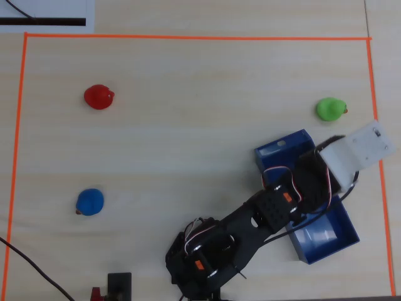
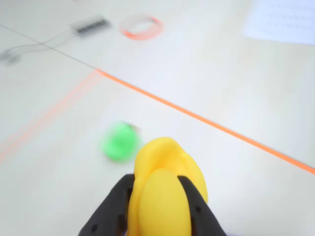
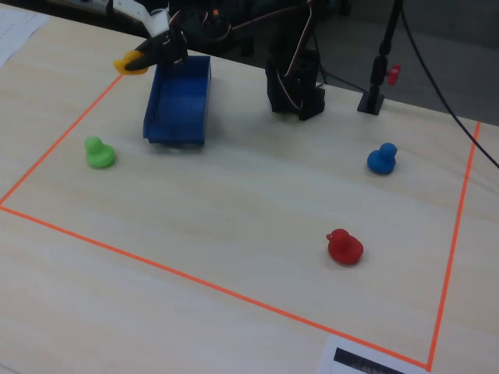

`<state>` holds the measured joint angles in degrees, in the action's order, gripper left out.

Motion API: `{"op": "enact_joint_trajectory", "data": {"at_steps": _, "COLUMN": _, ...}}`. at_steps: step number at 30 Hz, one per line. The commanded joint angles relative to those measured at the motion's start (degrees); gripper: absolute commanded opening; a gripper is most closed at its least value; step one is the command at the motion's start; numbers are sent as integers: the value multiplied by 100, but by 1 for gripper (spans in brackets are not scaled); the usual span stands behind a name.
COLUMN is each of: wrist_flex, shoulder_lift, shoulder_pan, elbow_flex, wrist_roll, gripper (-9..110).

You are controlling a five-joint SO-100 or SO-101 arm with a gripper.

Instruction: Grasp yellow duck and put it into box.

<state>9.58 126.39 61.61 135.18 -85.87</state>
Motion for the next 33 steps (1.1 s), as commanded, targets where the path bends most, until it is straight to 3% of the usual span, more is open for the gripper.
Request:
{"op": "enact_joint_trajectory", "data": {"at_steps": 1, "wrist_flex": 782, "shoulder_lift": 905, "shoulder_pan": 352, "elbow_flex": 9, "wrist_roll": -387, "gripper": 0}}
{"op": "enact_joint_trajectory", "data": {"at_steps": 7, "wrist_flex": 3841, "shoulder_lift": 1679, "shoulder_pan": 387, "elbow_flex": -896, "wrist_roll": -563, "gripper": 0}}
{"op": "enact_joint_trajectory", "data": {"at_steps": 9, "wrist_flex": 4315, "shoulder_lift": 1811, "shoulder_pan": 343, "elbow_flex": -1020, "wrist_roll": -615, "gripper": 0}}
{"op": "enact_joint_trajectory", "data": {"at_steps": 18, "wrist_flex": 2610, "shoulder_lift": 1415, "shoulder_pan": 88, "elbow_flex": 519, "wrist_roll": -694, "gripper": 0}}
{"op": "enact_joint_trajectory", "data": {"at_steps": 33, "wrist_flex": 940, "shoulder_lift": 545, "shoulder_pan": 62, "elbow_flex": 1591, "wrist_roll": -861, "gripper": 1}}
